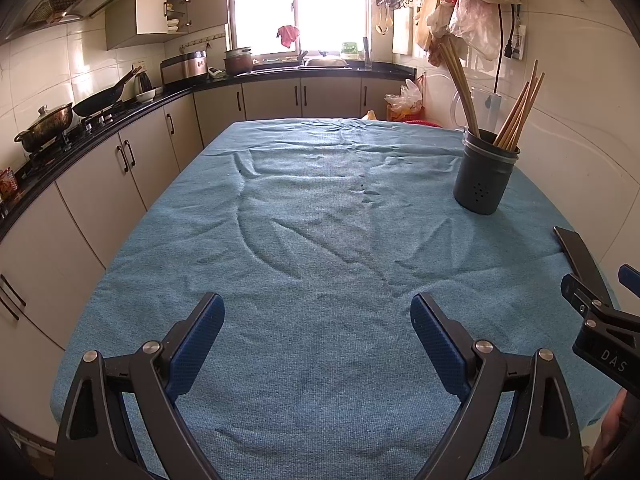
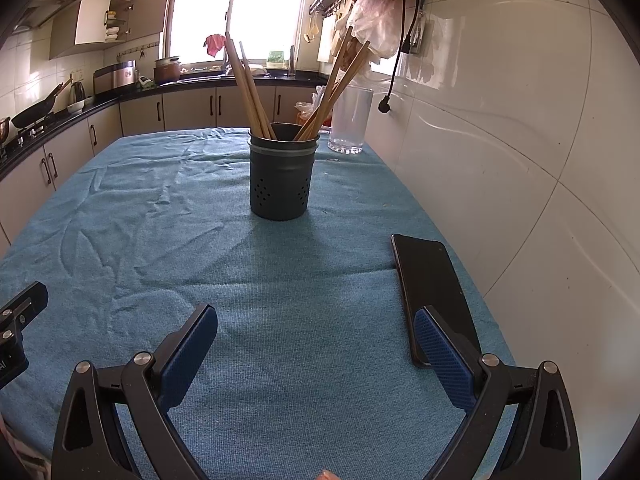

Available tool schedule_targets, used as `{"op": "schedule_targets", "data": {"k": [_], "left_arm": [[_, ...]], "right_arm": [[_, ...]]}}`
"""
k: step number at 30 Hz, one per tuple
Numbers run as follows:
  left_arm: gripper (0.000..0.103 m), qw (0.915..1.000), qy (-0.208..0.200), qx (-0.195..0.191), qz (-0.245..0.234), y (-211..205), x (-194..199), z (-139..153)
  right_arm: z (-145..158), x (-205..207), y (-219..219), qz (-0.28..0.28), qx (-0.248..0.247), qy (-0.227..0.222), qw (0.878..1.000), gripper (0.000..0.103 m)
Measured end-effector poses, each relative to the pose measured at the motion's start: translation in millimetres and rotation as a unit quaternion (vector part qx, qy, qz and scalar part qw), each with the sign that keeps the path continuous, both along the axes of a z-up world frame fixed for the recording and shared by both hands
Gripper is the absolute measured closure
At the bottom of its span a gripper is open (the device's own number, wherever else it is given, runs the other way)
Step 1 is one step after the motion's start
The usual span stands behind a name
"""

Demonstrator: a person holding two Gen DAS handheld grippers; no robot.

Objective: Organize utensils

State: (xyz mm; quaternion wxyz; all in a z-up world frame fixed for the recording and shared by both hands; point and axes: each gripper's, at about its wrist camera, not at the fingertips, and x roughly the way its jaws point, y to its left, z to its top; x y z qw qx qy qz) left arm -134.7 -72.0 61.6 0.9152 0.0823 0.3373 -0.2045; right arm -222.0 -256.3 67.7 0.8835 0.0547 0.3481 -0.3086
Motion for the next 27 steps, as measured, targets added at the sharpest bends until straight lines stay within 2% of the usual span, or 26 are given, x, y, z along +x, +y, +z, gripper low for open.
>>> {"op": "schedule_targets", "data": {"k": [27], "left_arm": [[0.01,1.0,0.004,0.0,-0.001,-2.1,-1.3,-1.5]], "right_arm": [[-1.2,0.4,-0.7,0.001,0.001,0.002,1.0,0.002]]}}
